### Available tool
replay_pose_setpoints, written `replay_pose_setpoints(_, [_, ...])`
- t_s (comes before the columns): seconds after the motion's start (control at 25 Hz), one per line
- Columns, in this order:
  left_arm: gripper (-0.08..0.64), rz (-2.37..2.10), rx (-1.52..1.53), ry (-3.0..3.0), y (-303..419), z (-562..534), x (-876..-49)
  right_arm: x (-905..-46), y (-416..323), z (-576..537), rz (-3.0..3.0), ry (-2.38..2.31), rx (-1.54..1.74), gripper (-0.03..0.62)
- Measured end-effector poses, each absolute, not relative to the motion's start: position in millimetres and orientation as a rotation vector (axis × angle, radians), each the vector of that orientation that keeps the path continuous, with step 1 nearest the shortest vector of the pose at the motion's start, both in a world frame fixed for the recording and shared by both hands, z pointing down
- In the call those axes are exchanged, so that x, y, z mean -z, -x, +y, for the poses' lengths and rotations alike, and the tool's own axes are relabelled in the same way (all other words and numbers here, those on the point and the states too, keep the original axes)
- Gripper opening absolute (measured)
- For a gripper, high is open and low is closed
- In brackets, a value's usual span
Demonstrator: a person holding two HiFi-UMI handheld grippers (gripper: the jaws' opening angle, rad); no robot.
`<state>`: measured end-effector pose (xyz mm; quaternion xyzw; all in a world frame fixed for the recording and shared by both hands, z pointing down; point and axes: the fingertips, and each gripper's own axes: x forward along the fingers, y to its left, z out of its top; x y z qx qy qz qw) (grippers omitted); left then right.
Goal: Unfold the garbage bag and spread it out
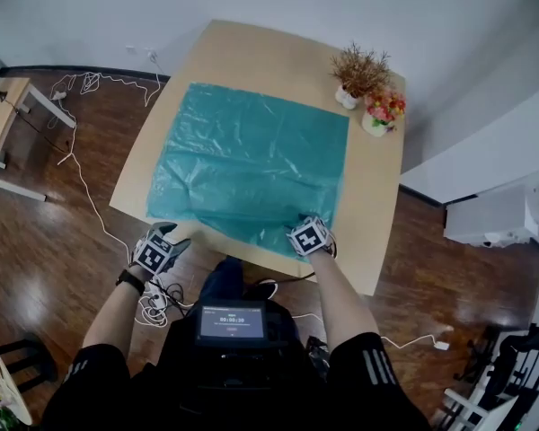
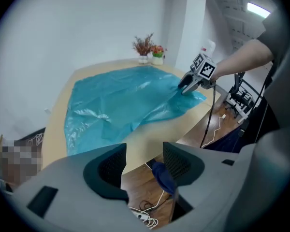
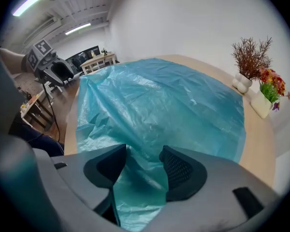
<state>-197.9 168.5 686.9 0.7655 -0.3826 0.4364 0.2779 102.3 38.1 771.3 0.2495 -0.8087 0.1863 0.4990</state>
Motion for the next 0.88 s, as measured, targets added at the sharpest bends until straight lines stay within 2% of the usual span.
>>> replay_pose_setpoints(0.36, [0.249,-1.155,-1.244,-2.084,226,79,-664,-763,-102,37,-1.968,-0.624,-0.501,0.276])
replay_pose_setpoints(0.68, [0.249,-1.009,-1.492,-1.936,281,30,-730,-757,-102,35,-1.957,-0.684,-0.587,0.276])
replay_pose_setpoints(0.88, [0.279,-0.826,-1.523,-1.933,281,34,-771,-775,-118,40,-1.875,-0.713,-0.651,0.299])
